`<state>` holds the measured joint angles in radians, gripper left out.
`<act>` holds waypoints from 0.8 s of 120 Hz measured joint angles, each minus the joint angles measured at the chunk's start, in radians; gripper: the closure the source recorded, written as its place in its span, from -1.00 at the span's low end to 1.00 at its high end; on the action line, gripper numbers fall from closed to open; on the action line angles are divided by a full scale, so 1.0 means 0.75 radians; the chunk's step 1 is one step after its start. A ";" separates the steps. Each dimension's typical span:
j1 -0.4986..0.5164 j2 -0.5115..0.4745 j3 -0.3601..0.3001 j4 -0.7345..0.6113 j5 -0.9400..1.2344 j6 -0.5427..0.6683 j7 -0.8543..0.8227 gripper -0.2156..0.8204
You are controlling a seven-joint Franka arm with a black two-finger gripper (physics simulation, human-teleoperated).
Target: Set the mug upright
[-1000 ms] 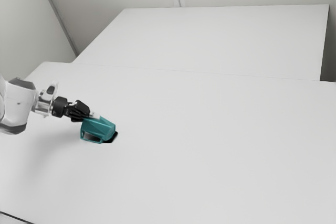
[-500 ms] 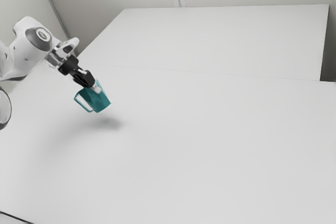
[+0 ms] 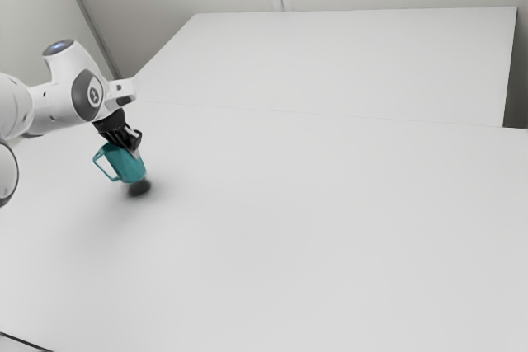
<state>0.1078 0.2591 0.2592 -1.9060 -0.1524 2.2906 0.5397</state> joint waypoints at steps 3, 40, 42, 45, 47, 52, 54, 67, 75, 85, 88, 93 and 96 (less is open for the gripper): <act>-0.001 -0.004 0.000 -0.014 -0.005 0.038 -0.015 0.93; -0.024 0.000 0.005 -0.126 0.014 0.263 -0.162 0.93; -0.025 0.000 0.006 -0.131 0.016 0.267 -0.168 0.93; -0.025 0.001 0.006 -0.136 0.019 0.273 -0.177 0.93; -0.025 0.001 0.007 -0.139 0.021 0.277 -0.183 0.93; -0.026 0.003 0.008 -0.143 0.025 0.284 -0.197 0.93; -0.026 0.006 0.008 -0.144 0.026 0.287 -0.203 0.93; -0.029 0.020 0.009 -0.145 0.027 0.300 -0.230 0.71; -0.029 0.021 0.010 -0.145 0.026 0.304 -0.242 0.41; -0.032 0.021 0.011 -0.145 0.024 0.307 -0.256 0.09; -0.033 0.020 0.012 -0.144 0.024 0.308 -0.259 0.02; -0.035 0.018 0.013 -0.143 0.024 0.309 -0.265 -0.09; -0.037 0.017 0.014 -0.142 0.024 0.310 -0.268 -0.14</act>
<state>0.0801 0.2719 0.2695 -2.0123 -0.1345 2.5228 0.3385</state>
